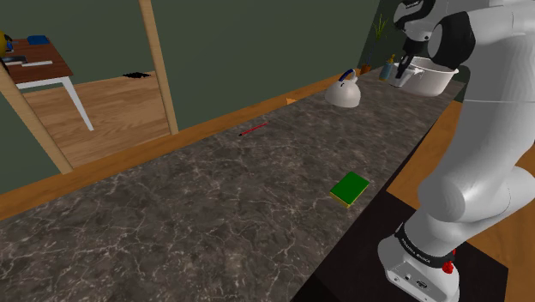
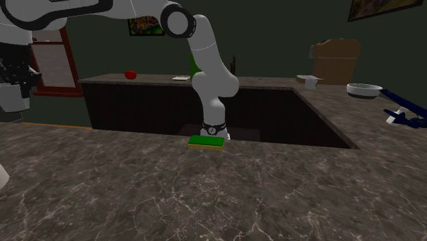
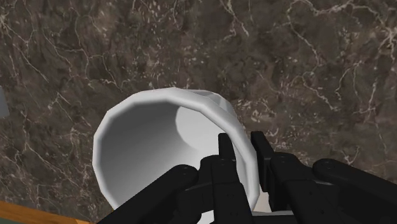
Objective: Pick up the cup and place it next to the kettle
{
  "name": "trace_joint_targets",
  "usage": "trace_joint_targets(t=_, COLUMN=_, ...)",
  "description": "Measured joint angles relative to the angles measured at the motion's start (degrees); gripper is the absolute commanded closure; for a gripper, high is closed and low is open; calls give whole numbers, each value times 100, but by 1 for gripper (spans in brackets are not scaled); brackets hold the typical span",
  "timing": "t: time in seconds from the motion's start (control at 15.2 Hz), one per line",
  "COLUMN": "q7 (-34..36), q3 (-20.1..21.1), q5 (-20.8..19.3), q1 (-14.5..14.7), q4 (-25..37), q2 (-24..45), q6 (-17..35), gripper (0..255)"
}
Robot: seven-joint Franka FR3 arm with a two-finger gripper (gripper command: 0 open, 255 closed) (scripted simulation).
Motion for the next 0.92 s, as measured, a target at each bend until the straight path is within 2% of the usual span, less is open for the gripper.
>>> trace_joint_targets(t=0.92, q7=-76, q3=82, q5=130, q1=49, q4=-885, q2=154, q6=1006, gripper=255)
